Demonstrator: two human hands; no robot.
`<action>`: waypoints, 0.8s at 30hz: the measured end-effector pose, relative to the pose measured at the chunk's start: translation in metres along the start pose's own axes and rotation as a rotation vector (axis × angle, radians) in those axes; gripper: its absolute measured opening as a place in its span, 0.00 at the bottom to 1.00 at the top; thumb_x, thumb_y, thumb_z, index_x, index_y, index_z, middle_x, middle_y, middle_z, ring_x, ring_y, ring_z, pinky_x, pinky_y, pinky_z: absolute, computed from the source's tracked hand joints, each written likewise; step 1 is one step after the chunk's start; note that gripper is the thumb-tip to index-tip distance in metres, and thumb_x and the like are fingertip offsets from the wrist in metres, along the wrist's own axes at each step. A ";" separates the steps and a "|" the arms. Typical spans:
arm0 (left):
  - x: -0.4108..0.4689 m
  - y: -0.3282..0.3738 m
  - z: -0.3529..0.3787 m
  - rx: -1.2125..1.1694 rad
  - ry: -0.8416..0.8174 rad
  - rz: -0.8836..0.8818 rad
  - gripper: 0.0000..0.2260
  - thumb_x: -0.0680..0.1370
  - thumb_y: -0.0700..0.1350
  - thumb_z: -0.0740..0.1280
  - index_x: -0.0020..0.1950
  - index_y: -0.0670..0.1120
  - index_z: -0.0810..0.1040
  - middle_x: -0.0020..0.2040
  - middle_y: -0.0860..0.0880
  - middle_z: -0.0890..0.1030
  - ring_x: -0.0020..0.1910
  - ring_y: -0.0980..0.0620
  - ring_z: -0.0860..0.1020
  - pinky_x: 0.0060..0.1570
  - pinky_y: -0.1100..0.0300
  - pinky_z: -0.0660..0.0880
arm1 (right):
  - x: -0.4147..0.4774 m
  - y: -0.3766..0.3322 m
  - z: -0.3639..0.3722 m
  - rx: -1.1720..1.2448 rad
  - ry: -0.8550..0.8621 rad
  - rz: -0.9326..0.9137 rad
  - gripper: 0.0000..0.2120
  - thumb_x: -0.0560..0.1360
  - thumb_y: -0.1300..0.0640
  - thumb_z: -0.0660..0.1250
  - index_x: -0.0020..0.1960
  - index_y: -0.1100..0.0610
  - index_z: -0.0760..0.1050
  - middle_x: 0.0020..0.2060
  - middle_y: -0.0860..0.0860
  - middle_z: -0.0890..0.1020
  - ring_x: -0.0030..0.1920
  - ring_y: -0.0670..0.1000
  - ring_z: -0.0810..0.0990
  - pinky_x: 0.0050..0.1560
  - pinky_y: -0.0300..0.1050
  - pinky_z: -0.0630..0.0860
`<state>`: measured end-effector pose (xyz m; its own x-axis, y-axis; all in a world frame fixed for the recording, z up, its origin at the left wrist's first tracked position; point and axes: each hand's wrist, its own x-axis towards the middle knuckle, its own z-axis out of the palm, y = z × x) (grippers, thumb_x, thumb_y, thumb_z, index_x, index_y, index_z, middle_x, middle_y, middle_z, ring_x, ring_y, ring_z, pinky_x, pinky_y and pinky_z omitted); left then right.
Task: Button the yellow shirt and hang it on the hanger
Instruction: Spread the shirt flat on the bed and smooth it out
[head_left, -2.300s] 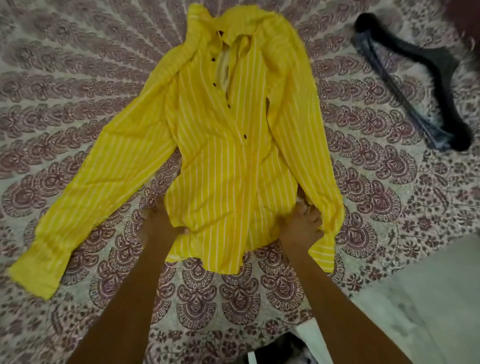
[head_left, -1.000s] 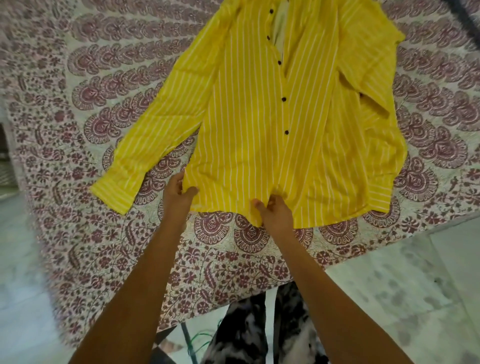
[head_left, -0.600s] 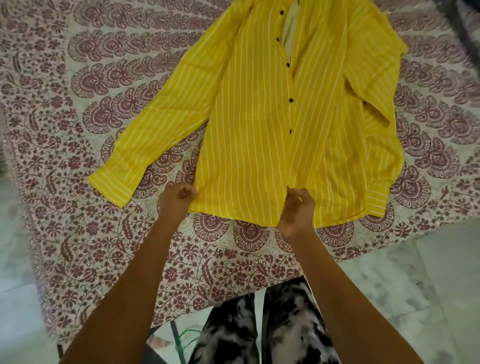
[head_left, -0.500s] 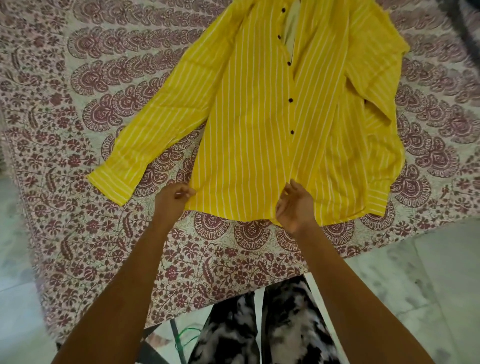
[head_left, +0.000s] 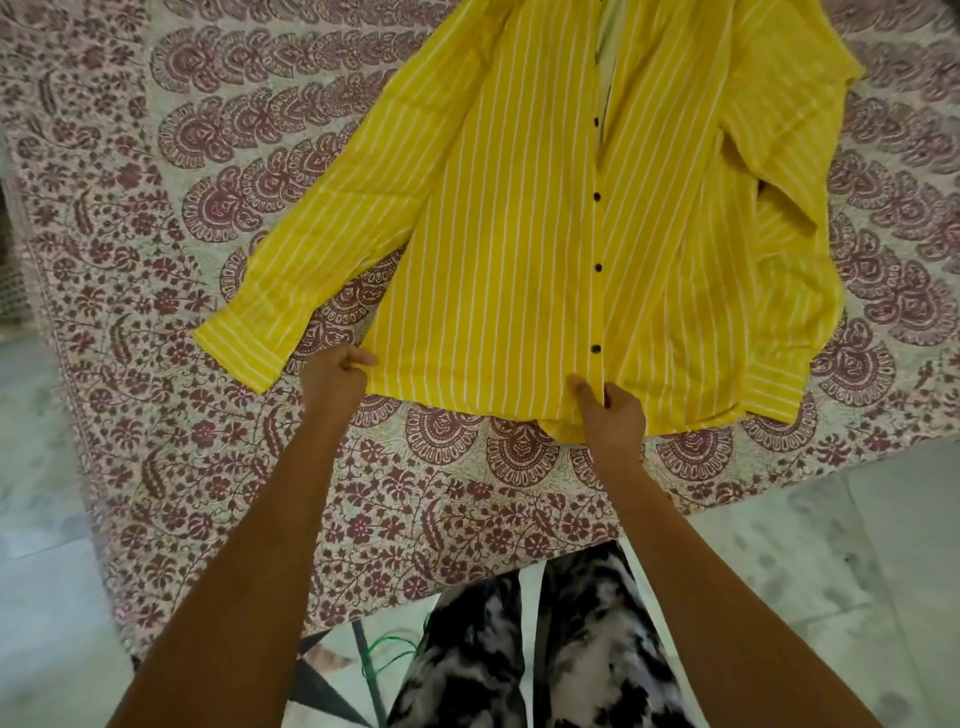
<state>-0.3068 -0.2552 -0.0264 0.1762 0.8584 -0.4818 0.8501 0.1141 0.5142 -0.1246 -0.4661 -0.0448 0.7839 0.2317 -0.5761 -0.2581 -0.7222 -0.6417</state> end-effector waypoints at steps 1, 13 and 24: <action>0.000 0.001 0.001 -0.011 -0.018 -0.032 0.17 0.72 0.28 0.54 0.45 0.42 0.80 0.39 0.55 0.76 0.26 0.51 0.66 0.26 0.62 0.62 | -0.004 0.006 0.000 0.033 -0.013 0.008 0.22 0.74 0.46 0.67 0.31 0.61 0.67 0.24 0.55 0.63 0.26 0.53 0.60 0.31 0.45 0.58; 0.003 -0.022 -0.005 0.147 -0.174 0.033 0.11 0.77 0.35 0.59 0.43 0.41 0.82 0.41 0.45 0.80 0.25 0.51 0.70 0.28 0.63 0.64 | -0.014 0.005 -0.002 -0.518 -0.316 -0.027 0.20 0.76 0.51 0.61 0.27 0.52 0.61 0.24 0.49 0.66 0.26 0.50 0.66 0.30 0.39 0.61; 0.044 0.006 -0.010 0.589 -0.311 0.142 0.10 0.74 0.43 0.65 0.54 0.45 0.81 0.56 0.41 0.80 0.53 0.40 0.78 0.54 0.47 0.76 | 0.017 -0.054 -0.012 -1.013 -0.163 -0.139 0.23 0.75 0.36 0.57 0.37 0.56 0.71 0.29 0.51 0.73 0.35 0.54 0.75 0.31 0.39 0.62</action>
<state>-0.2993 -0.2116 -0.0374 0.3659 0.6513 -0.6647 0.9209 -0.3564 0.1578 -0.0907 -0.4312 -0.0138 0.6649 0.3860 -0.6394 0.4841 -0.8746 -0.0246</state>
